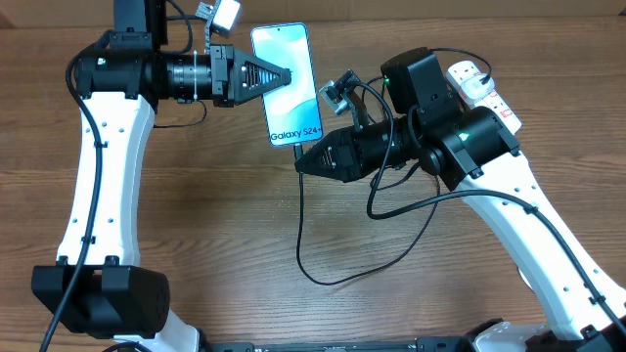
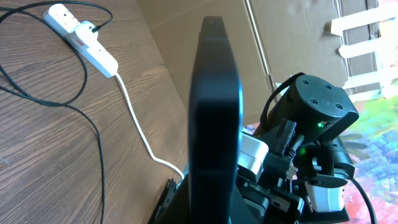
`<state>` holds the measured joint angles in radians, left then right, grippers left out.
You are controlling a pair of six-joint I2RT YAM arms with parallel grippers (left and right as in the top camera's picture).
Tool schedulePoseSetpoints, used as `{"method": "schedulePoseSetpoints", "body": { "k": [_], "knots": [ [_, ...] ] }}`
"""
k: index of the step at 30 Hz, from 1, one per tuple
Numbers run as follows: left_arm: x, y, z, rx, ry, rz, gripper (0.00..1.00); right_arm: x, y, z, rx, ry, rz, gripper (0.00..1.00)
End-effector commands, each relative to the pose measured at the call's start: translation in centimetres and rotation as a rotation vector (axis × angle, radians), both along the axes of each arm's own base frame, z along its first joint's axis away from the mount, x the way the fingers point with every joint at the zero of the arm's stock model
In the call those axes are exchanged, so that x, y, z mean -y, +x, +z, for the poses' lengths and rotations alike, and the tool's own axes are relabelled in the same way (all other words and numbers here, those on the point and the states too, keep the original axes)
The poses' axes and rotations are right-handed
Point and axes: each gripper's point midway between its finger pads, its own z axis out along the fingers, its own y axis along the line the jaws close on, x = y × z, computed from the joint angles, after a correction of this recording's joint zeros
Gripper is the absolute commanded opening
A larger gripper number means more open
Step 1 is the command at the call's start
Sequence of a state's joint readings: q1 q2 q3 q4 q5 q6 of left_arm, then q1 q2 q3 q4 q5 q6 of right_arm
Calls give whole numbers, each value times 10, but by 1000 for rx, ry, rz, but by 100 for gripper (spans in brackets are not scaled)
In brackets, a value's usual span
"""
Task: Plug charger to phone and switch on socket
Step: 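Open the right gripper and pull it back from the plugged connector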
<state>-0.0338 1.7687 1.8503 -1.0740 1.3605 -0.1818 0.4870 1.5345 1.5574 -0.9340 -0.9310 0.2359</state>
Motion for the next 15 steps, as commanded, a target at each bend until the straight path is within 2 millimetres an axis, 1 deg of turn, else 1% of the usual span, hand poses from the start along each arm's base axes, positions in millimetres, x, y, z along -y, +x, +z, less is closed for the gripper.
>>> {"method": "schedulePoseSetpoints", "body": {
  "k": [1,6,9,12,15],
  "knots": [
    [14,-14,8,11,-33,-63,4,1,13,19,103,36,-27,4],
    [13,-14,7,11,-28,-60,4,1,13,19,103,36,-27,4],
    [12,-9,0,11,15,-32,4,1,13,19,102,35,-27,10],
    [11,-7,-3,9,31,-21,4,1,13,19,99,34,-27,21],
    [10,-7,-3,9,31,-18,4,1,13,19,100,34,-27,22]
  ]
}}
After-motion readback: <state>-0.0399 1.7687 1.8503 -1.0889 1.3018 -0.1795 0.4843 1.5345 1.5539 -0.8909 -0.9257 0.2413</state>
